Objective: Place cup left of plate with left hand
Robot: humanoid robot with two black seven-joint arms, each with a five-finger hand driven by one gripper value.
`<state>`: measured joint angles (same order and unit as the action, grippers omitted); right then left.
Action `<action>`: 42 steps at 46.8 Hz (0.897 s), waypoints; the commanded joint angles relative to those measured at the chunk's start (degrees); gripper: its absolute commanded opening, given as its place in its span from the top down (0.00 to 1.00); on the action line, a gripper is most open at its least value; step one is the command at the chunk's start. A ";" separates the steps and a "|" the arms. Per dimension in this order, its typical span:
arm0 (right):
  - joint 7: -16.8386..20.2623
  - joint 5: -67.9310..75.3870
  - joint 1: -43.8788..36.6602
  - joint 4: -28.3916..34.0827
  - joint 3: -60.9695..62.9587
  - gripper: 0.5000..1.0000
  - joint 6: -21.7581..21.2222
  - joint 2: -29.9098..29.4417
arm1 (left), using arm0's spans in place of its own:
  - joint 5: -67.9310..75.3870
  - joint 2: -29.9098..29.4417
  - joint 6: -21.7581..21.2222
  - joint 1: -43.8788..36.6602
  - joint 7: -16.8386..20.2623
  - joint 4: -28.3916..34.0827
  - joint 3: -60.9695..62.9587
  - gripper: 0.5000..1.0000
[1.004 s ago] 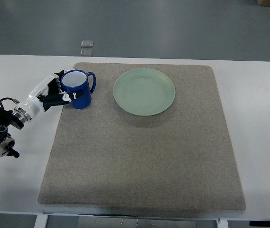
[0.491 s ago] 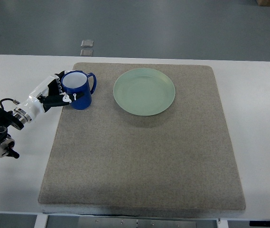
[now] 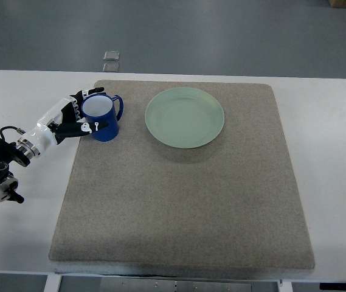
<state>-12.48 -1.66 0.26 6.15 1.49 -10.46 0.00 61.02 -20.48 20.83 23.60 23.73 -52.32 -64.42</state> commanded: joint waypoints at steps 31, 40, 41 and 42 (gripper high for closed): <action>0.00 -0.01 0.00 0.00 0.00 0.14 0.00 0.00 | -26.30 -10.10 12.84 4.96 -10.44 0.12 -0.09 0.11; 0.00 -0.01 0.00 0.00 0.00 0.14 0.00 0.00 | -37.46 -10.37 12.05 9.18 -25.91 2.31 -0.62 0.11; 0.00 -0.01 0.00 0.00 0.00 0.14 0.00 0.00 | -38.34 -10.37 12.05 9.80 -27.06 2.75 -0.62 0.11; 0.00 -0.10 0.00 0.00 0.00 0.14 0.00 0.00 | -39.22 -10.37 12.05 10.50 -27.94 3.28 -0.70 0.11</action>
<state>-12.48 -1.69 0.26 6.15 1.49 -10.46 0.00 24.77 -30.85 32.94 32.14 -0.51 -50.33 -64.95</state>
